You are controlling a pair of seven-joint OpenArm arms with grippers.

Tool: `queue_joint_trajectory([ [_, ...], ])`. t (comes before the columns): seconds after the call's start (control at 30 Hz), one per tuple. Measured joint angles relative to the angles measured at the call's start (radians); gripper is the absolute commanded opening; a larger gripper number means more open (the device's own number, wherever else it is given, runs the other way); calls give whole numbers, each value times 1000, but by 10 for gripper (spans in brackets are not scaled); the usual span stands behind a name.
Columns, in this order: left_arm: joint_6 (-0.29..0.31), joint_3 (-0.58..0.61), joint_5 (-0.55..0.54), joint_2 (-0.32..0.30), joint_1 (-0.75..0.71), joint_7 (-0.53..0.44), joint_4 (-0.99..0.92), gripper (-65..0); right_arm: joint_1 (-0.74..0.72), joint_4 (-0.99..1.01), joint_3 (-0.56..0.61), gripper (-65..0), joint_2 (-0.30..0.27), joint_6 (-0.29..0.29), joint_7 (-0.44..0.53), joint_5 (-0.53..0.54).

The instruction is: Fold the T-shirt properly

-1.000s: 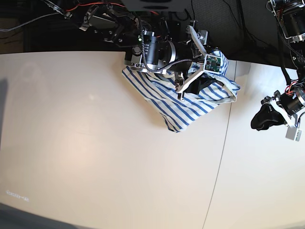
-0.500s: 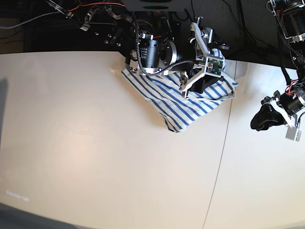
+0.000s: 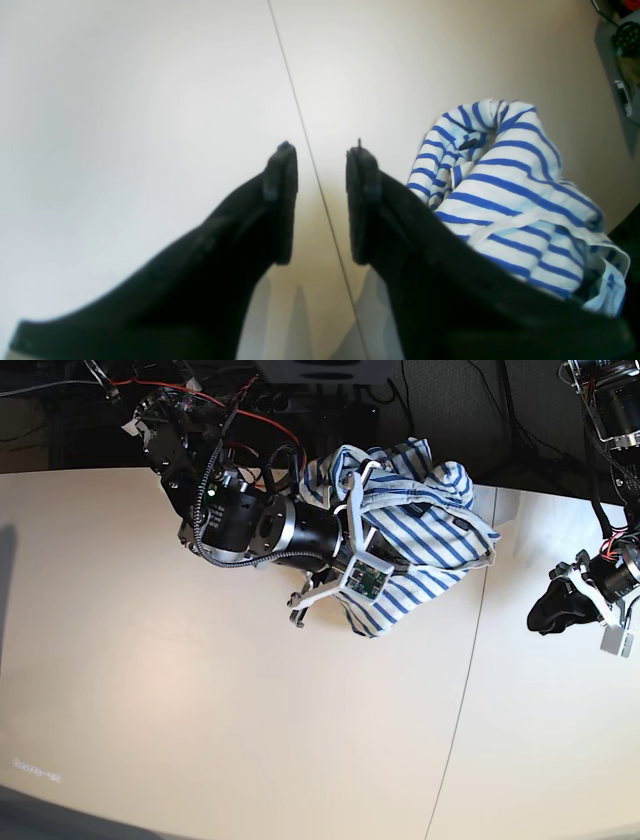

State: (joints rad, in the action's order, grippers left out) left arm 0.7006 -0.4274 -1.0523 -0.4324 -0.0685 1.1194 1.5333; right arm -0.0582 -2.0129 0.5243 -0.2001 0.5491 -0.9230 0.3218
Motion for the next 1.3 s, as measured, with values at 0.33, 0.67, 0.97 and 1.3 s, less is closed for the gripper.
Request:
queue_joint_trajectory([
  [0.33,0,0,1,0,0,0,0,-455,53,2,11,-650,-93,1,-95,239],
  [0.67,0,0,3,0,0,0,0,-455,97,2,11,-650,-94,1,-191,407],
  [0.97,0,0,7,0,0,0,0,-455,77,-17,13,-650,-101,1,-98,327],
  [1.3,0,0,7,0,0,0,0,-455,45,38,16,-650,-101,1,-51,127],
])
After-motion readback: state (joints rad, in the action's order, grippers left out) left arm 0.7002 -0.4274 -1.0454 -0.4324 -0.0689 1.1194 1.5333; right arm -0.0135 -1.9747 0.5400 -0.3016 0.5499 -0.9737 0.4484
